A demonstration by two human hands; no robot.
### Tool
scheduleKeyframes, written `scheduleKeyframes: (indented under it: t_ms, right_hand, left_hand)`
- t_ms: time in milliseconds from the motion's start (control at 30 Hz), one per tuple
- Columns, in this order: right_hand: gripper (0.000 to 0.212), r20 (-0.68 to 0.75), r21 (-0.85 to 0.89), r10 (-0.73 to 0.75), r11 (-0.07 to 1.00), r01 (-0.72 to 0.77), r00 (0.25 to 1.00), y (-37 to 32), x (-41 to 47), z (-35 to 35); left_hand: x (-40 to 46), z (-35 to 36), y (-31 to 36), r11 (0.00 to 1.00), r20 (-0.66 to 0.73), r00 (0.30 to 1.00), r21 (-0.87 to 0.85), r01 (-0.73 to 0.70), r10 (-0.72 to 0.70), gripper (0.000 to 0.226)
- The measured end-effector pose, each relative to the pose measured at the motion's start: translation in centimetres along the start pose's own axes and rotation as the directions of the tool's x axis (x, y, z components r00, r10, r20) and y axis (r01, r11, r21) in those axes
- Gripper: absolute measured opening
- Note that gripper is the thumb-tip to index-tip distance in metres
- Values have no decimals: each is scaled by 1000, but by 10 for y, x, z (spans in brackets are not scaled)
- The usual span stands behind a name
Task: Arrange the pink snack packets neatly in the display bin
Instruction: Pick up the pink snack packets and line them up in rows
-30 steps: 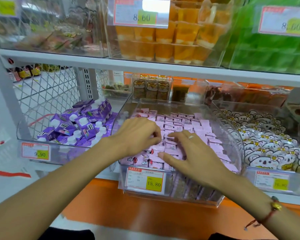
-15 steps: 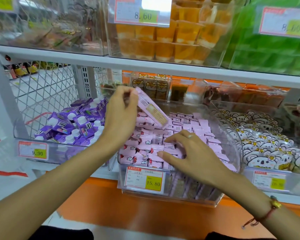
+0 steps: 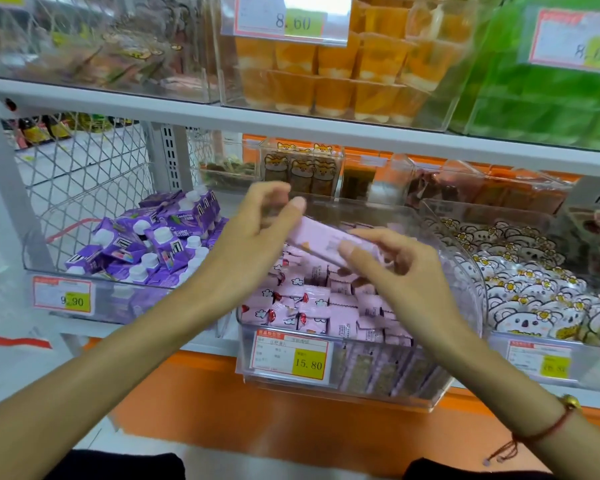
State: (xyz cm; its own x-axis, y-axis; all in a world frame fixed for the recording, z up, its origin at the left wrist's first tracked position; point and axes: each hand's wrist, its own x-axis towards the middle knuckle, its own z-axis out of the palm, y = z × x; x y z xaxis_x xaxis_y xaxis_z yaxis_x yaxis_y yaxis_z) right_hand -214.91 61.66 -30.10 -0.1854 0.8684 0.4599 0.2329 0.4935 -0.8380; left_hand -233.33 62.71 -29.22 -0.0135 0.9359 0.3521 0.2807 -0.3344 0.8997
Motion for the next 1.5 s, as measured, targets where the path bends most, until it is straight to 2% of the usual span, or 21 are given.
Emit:
scheduleKeyframes:
  t_ms: [67, 133, 267, 367, 433, 533, 567, 633, 667, 767, 867, 967, 1067, 1200, 1300, 1433, 1500]
  right_hand:
    - [28, 29, 203, 188, 960, -190, 982, 0, 2, -4]
    - [39, 63, 285, 271, 917, -277, 961, 1, 4, -7]
    - [56, 103, 424, 370, 823, -378, 923, 2, 6, -8]
    - [63, 101, 526, 345, 778, -344, 933, 1, 9, -11]
    - [57, 50, 489, 288, 828, -275, 956, 2, 8, -11]
    - [41, -42, 398, 224, 897, -190, 974, 5, 7, -8]
    - [36, -74, 384, 221, 906, -177, 972, 7, 7, -7]
    - [31, -146, 396, 254, 901, -178, 956, 11, 7, -6]
    - [30, -191, 415, 284, 891, -185, 940, 13, 8, -7]
    - [25, -297, 427, 336, 884, -191, 894, 20, 12, -10]
    - [18, -294, 341, 316, 916, -210, 902, 26, 17, -7]
    - [16, -238, 86, 245, 969, -231, 940, 29, 19, 1]
    - [17, -124, -239, 123, 959, -150, 985, 23, 22, -2]
    - [20, 47, -536, -10, 844, 34, 999, 1, 30, -13]
    - [25, 163, -614, -25, 780, 121, 986, -12, 43, -10]
    - [32, 365, -737, 35, 621, 266, 930, 5, 46, 6]
    - [30, 420, -721, 113, 644, 256, 901, 20, 39, 9]
  left_hand:
    - [-2, -8, 1, 958, 197, 968, 210, -195, 154, 49]
    - [-4, -10, 1, 919, 303, 934, 278, -278, 190, 45]
    - [-3, -8, -2, 925, 266, 945, 272, -264, 191, 31]
    - [-1, -2, -3, 972, 195, 972, 171, -162, 128, 26]
    - [-1, 2, -6, 984, 170, 982, 140, -112, 87, 29]
    - [-4, 7, -9, 974, 187, 976, 173, -145, 112, 27]
    - [-5, 7, -9, 967, 200, 974, 209, -149, 107, 32]
    - [-6, 1, -11, 896, 210, 971, 400, -190, 112, 51]
    - [-7, -3, -13, 819, 212, 969, 527, -226, 130, 54]
    - [-10, -12, -16, 599, 261, 943, 728, -334, 208, 39]
    - [-10, -12, -19, 413, 398, 890, 788, -456, 222, 44]
    - [-7, -13, -23, 301, 476, 858, 803, -514, 194, 53]
    - [-7, -14, -24, 288, 475, 854, 805, -519, 213, 54]
    - [-6, -14, -24, 326, 459, 863, 800, -504, 210, 42]
    - [-4, -14, -25, 333, 460, 865, 798, -502, 202, 35]
    - [-2, -15, -25, 339, 467, 862, 792, -508, 200, 33]
    - [-3, -14, -26, 364, 461, 865, 784, -502, 201, 32]
